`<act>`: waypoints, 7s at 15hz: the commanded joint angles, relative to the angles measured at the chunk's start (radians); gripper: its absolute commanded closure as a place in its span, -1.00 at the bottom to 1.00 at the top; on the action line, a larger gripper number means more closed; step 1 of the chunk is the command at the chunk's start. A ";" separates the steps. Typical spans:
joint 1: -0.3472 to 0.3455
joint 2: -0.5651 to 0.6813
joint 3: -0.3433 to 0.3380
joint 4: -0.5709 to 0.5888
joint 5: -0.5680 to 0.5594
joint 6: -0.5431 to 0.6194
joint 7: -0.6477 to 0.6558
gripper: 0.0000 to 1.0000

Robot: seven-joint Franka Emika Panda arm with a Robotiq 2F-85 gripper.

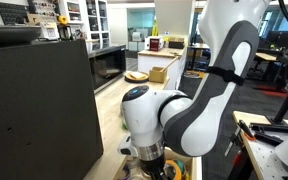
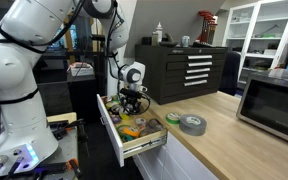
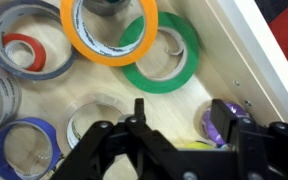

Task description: Take the orange masking tape out of the drawer and put it on the counter

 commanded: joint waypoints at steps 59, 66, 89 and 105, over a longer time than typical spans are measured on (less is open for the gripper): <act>-0.102 0.058 0.001 -0.023 0.052 -0.061 -0.023 0.91; -0.095 0.006 -0.006 -0.027 0.047 -0.057 -0.019 0.91; -0.060 -0.128 -0.155 0.098 -0.069 -0.062 0.005 0.91; -0.085 -0.007 -0.174 0.276 -0.072 -0.068 -0.013 0.91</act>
